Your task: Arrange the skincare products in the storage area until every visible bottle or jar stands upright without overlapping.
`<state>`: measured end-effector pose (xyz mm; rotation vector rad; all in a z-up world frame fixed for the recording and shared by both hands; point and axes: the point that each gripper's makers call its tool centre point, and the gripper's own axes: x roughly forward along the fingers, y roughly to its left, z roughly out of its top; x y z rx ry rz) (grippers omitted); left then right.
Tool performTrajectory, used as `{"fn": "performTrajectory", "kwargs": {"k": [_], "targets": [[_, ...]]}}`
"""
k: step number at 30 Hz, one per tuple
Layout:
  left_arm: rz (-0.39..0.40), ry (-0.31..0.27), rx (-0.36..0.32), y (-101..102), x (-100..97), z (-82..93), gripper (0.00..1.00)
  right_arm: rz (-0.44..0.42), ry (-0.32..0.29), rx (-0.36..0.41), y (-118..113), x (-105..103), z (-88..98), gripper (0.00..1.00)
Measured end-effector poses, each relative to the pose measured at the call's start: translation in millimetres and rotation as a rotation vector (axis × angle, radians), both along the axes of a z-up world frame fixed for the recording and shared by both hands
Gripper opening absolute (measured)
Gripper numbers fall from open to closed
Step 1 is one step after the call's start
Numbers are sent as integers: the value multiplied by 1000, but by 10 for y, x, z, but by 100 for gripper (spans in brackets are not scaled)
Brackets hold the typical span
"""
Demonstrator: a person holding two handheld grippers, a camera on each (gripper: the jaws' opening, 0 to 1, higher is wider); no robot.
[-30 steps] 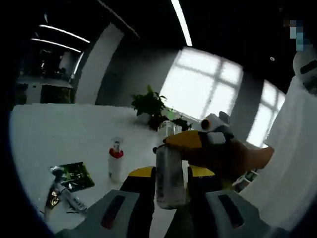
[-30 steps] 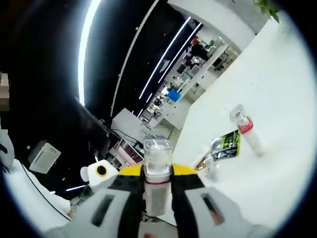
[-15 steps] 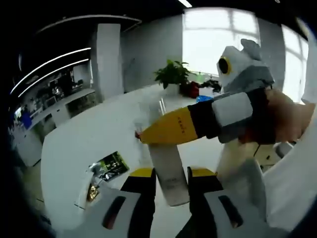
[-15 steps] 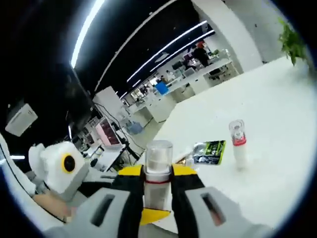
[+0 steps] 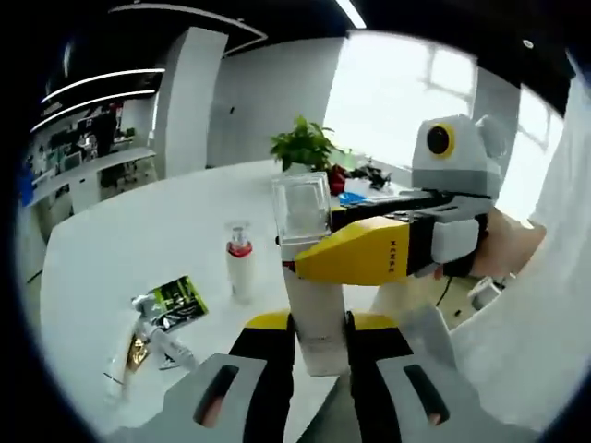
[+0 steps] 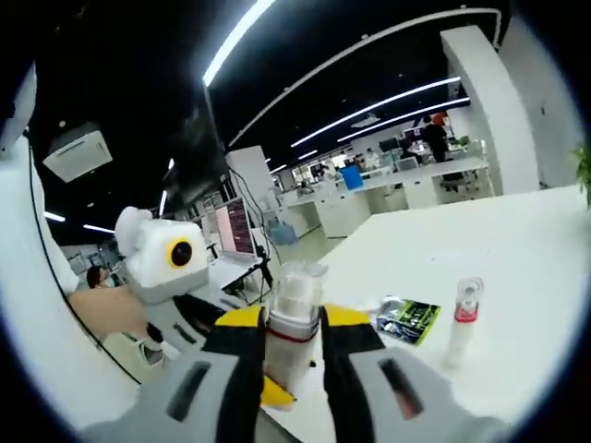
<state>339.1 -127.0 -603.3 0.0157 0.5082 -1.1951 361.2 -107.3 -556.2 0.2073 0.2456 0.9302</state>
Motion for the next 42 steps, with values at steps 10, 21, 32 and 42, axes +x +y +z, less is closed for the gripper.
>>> {"fn": "performTrajectory", "kwargs": {"k": [10, 21, 32, 42], "targets": [[-186, -6, -148, -63, -211, 288, 17, 235, -19, 53, 80, -234, 217, 24], [-308, 36, -238, -76, -370, 480, 17, 302, 28, 131, 196, -359, 333, 22], [-60, -37, -102, -109, 58, 378, 21, 12, 22, -10, 34, 106, 206, 22], [168, -247, 44, -154, 272, 456, 22, -242, -105, -129, -81, 331, 326, 22]]}}
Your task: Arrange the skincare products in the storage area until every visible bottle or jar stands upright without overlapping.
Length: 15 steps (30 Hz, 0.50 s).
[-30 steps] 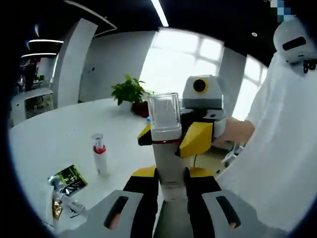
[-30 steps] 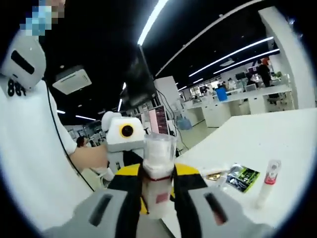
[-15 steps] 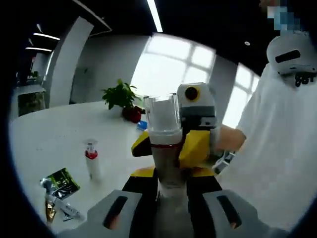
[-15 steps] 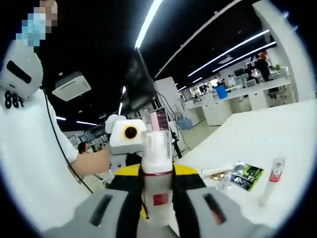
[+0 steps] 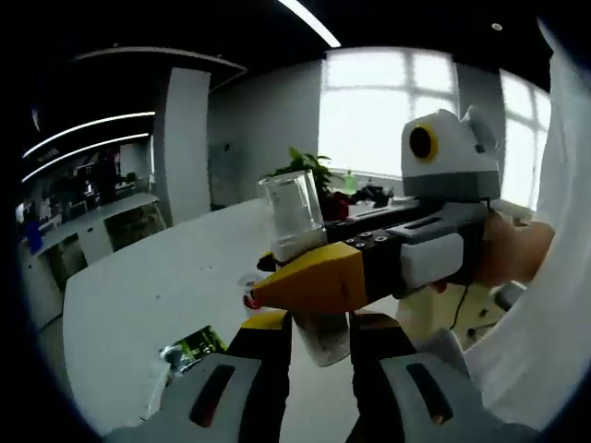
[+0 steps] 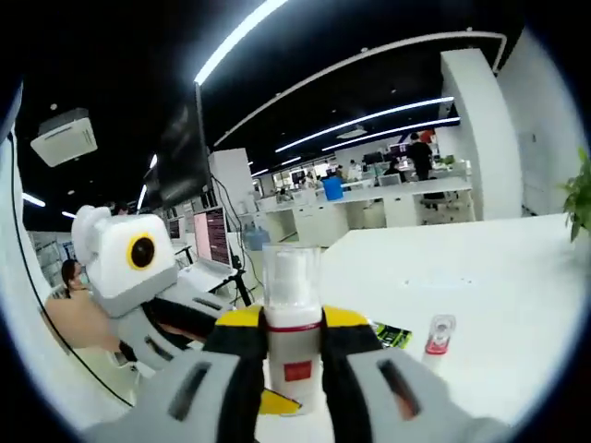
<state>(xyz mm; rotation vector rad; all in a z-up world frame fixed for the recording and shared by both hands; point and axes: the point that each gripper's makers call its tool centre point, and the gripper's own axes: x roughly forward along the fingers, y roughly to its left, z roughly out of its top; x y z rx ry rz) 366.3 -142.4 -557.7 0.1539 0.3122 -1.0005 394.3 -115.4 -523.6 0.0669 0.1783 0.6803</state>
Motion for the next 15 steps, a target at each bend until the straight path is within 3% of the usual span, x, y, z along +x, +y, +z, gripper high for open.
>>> {"fn": "performTrajectory", "kwargs": {"k": [3, 6, 15], "targets": [[40, -15, -8, -24, 6, 13, 24, -72, -56, -48, -7, 1, 38, 22], [80, -78, 7, -21, 35, 41, 22, -115, -107, -55, -17, -10, 109, 22], [83, -133, 24, -12, 86, 67, 21, -138, -151, -75, -54, -13, 142, 22]]}}
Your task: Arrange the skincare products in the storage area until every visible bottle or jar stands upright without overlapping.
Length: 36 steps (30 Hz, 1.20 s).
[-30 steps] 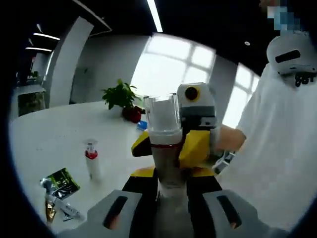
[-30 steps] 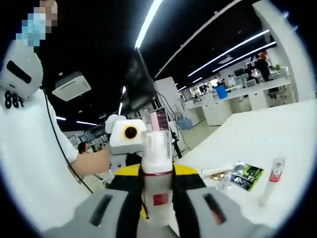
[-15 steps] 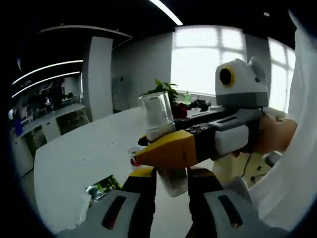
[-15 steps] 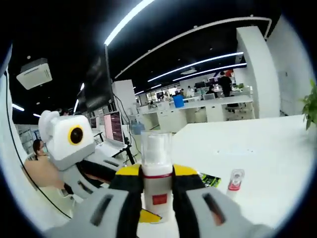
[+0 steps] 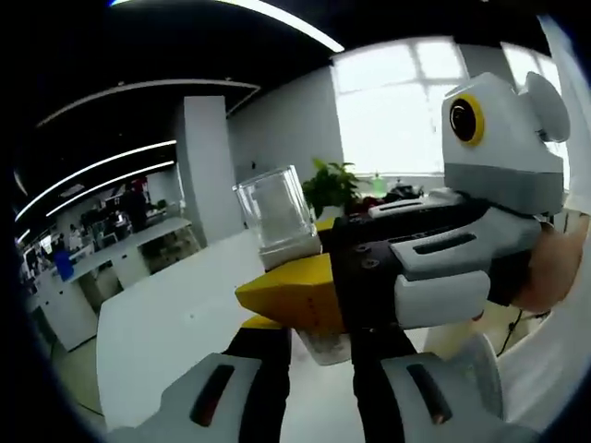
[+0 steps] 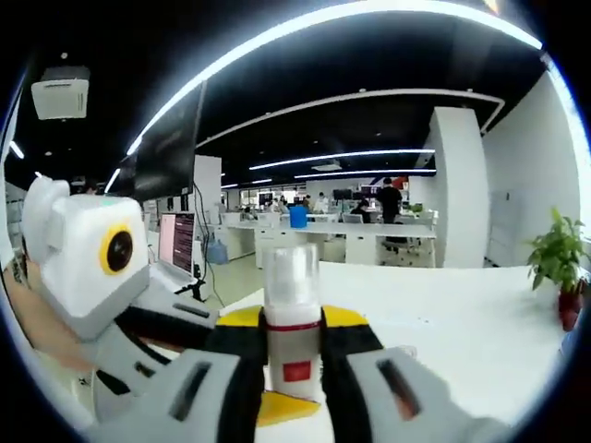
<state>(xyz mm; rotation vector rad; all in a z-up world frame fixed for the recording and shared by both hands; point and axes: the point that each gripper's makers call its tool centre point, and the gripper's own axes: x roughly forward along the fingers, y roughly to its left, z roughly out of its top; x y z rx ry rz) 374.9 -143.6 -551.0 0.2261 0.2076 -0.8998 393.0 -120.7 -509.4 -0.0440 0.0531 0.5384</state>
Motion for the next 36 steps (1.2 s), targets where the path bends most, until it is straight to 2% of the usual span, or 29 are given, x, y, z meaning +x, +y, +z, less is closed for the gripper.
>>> {"fn": "performTrajectory", "kwargs": {"k": [5, 10, 14, 15, 19, 22, 25, 28, 33, 36], "targets": [[-37, 29, 7, 28, -13, -49, 19, 25, 13, 3, 1, -25, -52, 21], [-82, 80, -1, 27, -54, -131, 18, 114, 31, -9, 36, -73, -137, 22], [-195, 145, -13, -31, -157, -205, 18, 172, 43, -41, 3, -114, -188, 24], [-227, 156, -2, -31, -176, -231, 18, 226, 51, -52, 33, -155, -210, 25], [-330, 159, 43, -31, -224, -283, 18, 291, 88, -8, 0, -215, -191, 25], [-392, 157, 50, -35, -243, -293, 18, 340, 111, 58, -41, -249, -128, 25], [-439, 154, 56, -43, -257, -302, 18, 348, 96, 58, -96, -244, -76, 24], [-504, 154, 21, -90, -292, -263, 18, 378, 87, 54, -93, -274, -17, 24], [-548, 150, 16, -147, -288, -255, 17, 409, 80, 72, -99, -299, 77, 23], [-563, 156, 12, -176, -272, -255, 17, 403, 76, 59, -115, -283, 71, 23]]}}
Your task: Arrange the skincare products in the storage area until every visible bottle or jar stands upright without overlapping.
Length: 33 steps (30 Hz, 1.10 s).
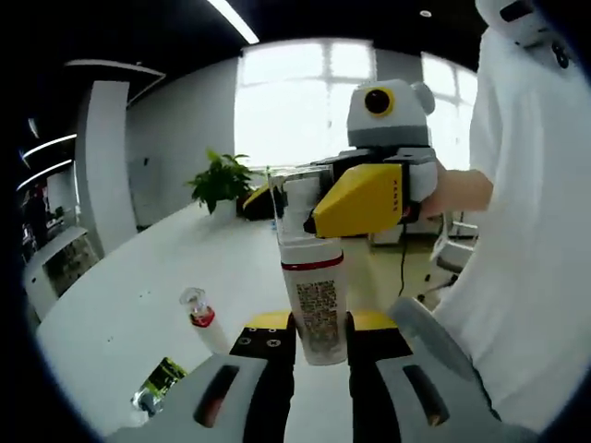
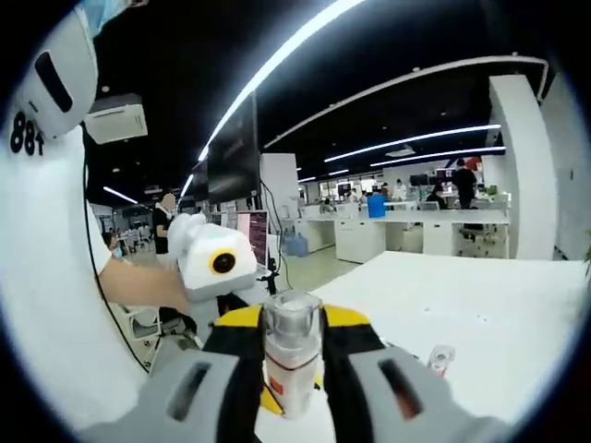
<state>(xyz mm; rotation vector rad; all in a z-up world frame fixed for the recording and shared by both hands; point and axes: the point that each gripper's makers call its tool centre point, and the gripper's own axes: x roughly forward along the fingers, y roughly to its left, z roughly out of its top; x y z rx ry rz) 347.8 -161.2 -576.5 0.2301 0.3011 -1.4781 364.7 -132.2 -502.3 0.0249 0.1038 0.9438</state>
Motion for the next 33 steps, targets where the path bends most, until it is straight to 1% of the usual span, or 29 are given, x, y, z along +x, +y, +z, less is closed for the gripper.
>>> {"fn": "performTrajectory", "kwargs": {"k": [2, 4, 5, 6, 9, 16, 19, 23, 25, 28, 30, 33], "targets": [[-11, -2, 2, -26, 8, -12, 17, -5, 4, 0, -7, 7, -9, 22], [-2, -13, 18, -54, 47, -55, 18, -34, 8, -23, -27, 44, -55, 22], [7, -15, 28, -62, 69, -77, 18, -46, 2, -42, -33, 57, -82, 22], [15, -14, 44, -72, 93, -110, 18, -56, -8, -76, -36, 67, -125, 22], [20, -27, 74, -86, 125, -168, 18, -65, -32, -120, -18, 71, -188, 22], [22, -34, 123, -120, 174, -324, 17, -82, -21, -157, -54, 121, -344, 22], [25, -55, 161, -131, 232, -443, 17, -96, -5, -181, -88, 158, -469, 22], [21, -45, 181, -174, 286, -636, 17, -118, 23, -196, -142, 208, -641, 22], [24, -47, 182, -194, 309, -705, 17, -130, 32, -204, -169, 233, -711, 22], [20, -37, 193, -221, 334, -835, 17, -144, 62, -222, -205, 265, -849, 22], [21, -27, 204, -240, 356, -924, 17, -152, 68, -244, -217, 282, -939, 22], [23, -34, 228, -261, 404, -1059, 17, -167, 82, -274, -242, 324, -1080, 22]]}}
